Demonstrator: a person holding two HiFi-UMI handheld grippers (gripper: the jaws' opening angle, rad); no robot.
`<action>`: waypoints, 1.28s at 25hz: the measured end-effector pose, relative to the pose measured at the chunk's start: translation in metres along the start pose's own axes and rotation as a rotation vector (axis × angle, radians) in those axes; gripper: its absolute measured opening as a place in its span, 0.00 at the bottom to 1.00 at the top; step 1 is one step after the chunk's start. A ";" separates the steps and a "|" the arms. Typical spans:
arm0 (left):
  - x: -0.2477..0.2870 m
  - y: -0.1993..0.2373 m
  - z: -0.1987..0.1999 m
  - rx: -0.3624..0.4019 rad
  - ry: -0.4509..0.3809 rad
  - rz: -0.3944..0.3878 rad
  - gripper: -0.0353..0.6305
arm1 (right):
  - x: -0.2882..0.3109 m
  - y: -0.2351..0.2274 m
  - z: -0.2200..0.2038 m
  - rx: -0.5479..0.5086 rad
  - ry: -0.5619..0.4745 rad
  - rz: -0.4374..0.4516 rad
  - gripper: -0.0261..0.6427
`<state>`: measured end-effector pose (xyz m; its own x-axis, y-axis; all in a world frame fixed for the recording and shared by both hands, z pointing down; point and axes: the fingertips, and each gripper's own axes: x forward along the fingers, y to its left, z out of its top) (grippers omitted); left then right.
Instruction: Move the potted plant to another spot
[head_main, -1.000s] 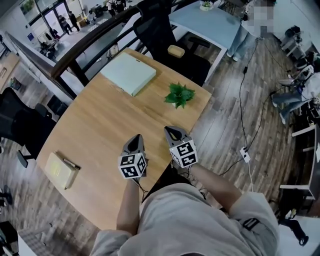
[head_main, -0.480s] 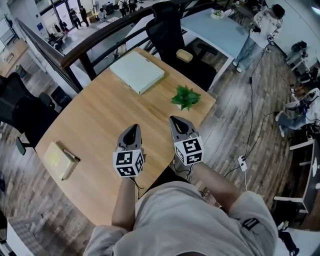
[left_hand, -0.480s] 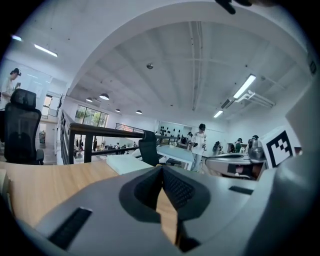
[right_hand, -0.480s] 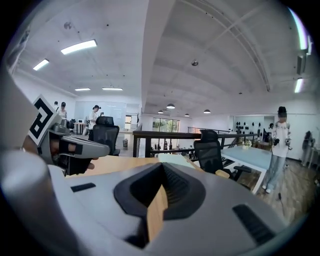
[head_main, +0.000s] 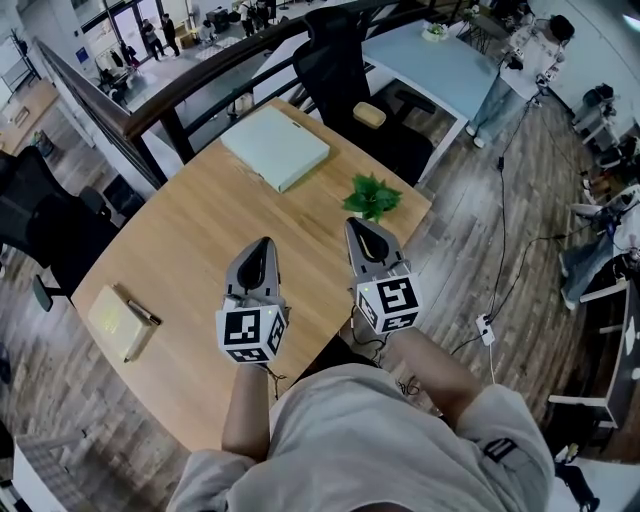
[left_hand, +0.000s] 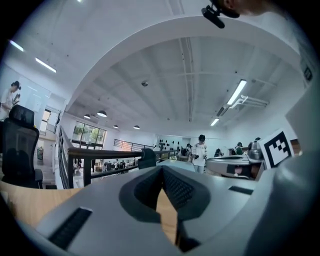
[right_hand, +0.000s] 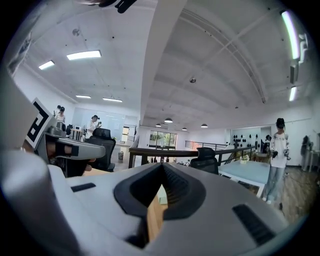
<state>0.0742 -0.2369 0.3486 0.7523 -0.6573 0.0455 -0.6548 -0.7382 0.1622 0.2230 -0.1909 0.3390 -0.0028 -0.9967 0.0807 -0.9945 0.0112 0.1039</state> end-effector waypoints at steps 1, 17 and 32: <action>-0.001 -0.001 0.005 0.016 -0.009 0.002 0.07 | -0.001 -0.002 0.005 -0.003 -0.010 -0.002 0.04; 0.007 -0.015 0.001 0.056 0.006 -0.014 0.07 | -0.008 -0.017 0.014 -0.017 -0.030 -0.036 0.04; 0.012 -0.024 -0.005 0.050 0.022 -0.029 0.07 | -0.011 -0.021 0.014 -0.023 -0.028 -0.027 0.04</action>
<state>0.0990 -0.2265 0.3505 0.7721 -0.6324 0.0628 -0.6350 -0.7640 0.1144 0.2420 -0.1811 0.3222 0.0209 -0.9985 0.0498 -0.9917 -0.0144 0.1281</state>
